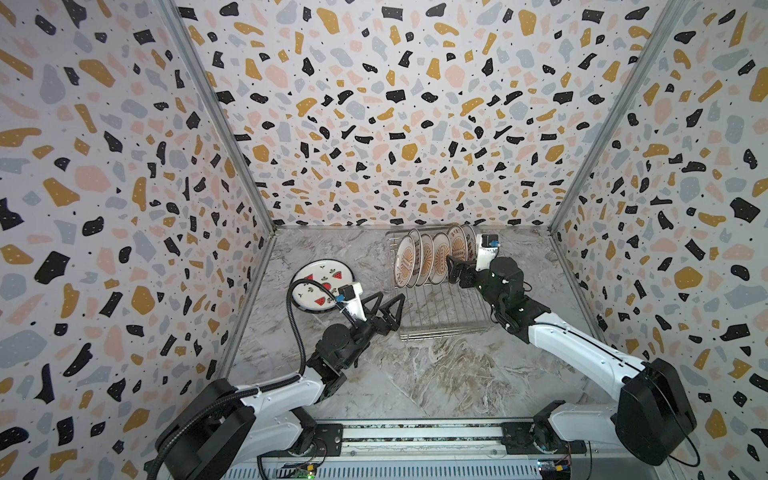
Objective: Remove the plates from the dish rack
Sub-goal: 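Lower the right gripper onto the top edge of the nearest rack plate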
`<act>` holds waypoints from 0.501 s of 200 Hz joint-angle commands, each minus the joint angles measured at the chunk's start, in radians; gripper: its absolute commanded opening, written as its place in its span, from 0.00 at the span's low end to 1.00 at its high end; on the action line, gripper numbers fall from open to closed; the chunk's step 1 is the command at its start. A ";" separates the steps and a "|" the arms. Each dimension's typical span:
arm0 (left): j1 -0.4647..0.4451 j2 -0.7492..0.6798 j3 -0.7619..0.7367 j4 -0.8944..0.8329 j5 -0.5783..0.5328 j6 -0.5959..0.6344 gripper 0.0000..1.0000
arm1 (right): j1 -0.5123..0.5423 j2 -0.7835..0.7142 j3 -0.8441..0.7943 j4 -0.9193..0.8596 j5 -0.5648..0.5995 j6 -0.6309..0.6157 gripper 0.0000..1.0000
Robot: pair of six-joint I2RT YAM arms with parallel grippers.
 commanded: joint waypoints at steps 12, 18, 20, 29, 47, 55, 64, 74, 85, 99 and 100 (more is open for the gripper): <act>-0.021 0.085 0.072 0.112 0.063 0.027 0.99 | -0.024 0.060 0.108 -0.062 0.024 -0.022 0.92; -0.025 0.100 0.081 0.116 0.074 0.028 0.98 | -0.026 0.070 0.120 -0.073 0.033 -0.025 0.90; -0.026 0.107 0.084 0.118 0.077 0.028 0.98 | -0.027 0.074 0.123 -0.075 0.035 -0.025 0.89; -0.030 0.125 0.097 0.122 0.087 0.027 0.98 | -0.028 0.088 0.134 -0.086 0.038 -0.026 0.85; -0.036 0.146 0.109 0.126 0.089 0.027 0.97 | -0.028 0.111 0.155 -0.104 0.039 -0.035 0.77; -0.038 0.148 0.113 0.121 0.088 0.032 0.97 | -0.029 0.116 0.162 -0.112 0.051 -0.037 0.76; -0.038 0.147 0.114 0.111 0.079 0.033 0.97 | -0.028 0.118 0.162 -0.107 0.055 -0.038 0.76; -0.038 0.143 0.111 0.100 0.051 0.038 0.97 | -0.027 0.114 0.158 -0.094 0.046 -0.042 0.75; -0.039 0.140 0.107 0.087 0.019 0.039 0.97 | -0.020 0.108 0.153 -0.077 0.019 -0.052 0.73; -0.038 0.135 0.100 0.079 -0.017 0.039 0.96 | -0.006 0.106 0.152 -0.070 -0.010 -0.062 0.72; -0.038 0.134 0.100 0.078 -0.019 0.039 0.96 | -0.006 0.105 0.152 -0.070 -0.012 -0.062 0.72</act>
